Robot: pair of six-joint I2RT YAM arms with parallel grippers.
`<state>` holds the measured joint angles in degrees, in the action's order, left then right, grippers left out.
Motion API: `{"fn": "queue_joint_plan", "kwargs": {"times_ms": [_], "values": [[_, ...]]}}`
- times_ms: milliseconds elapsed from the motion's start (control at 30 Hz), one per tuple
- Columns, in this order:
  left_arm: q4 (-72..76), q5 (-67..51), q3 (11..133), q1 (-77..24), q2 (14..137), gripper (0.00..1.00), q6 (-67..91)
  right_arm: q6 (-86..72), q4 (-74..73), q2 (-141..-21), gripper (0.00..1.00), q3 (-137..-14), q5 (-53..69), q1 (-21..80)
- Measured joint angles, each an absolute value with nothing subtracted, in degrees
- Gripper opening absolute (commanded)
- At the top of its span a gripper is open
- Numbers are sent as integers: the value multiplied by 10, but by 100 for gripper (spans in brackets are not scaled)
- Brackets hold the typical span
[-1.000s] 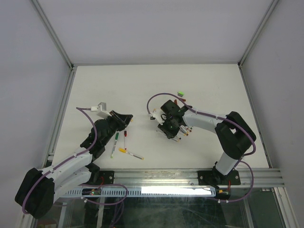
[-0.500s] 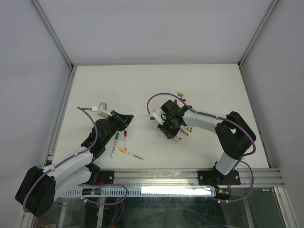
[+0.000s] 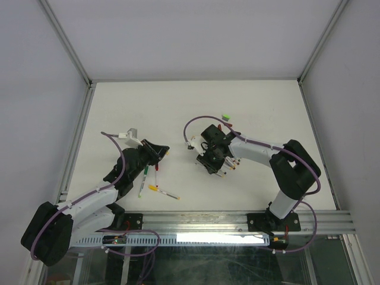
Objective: Open the pen caps
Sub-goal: Place the pen cap at the center of the board.
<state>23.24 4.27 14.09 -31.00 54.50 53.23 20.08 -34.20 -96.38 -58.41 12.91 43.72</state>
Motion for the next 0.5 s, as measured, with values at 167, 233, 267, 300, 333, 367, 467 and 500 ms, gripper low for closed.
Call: {"fn": "queue_joint_plan", "kwargs": {"times_ms": [167,233,267,300,333,367,467,500], "values": [[236,39,141,-310,551,0,532,201,-342,-960,32,-584,133,436],[236,37,141,-310,554,0,532,201,-342,-956,33,-584,135,435],[236,35,141,-310,557,0,532,201,-342,-954,33,-584,137,435],[236,32,141,-310,560,0,532,201,-342,-951,33,-584,139,435],[236,28,142,-310,563,0,532,201,-342,-949,33,-585,140,434],[236,26,142,-310,567,0,532,201,-343,-947,33,-585,142,434],[236,19,144,-310,578,0,532,201,-343,-943,35,-585,145,434],[236,16,145,-310,582,0,532,201,-343,-942,35,-585,145,434]]}}
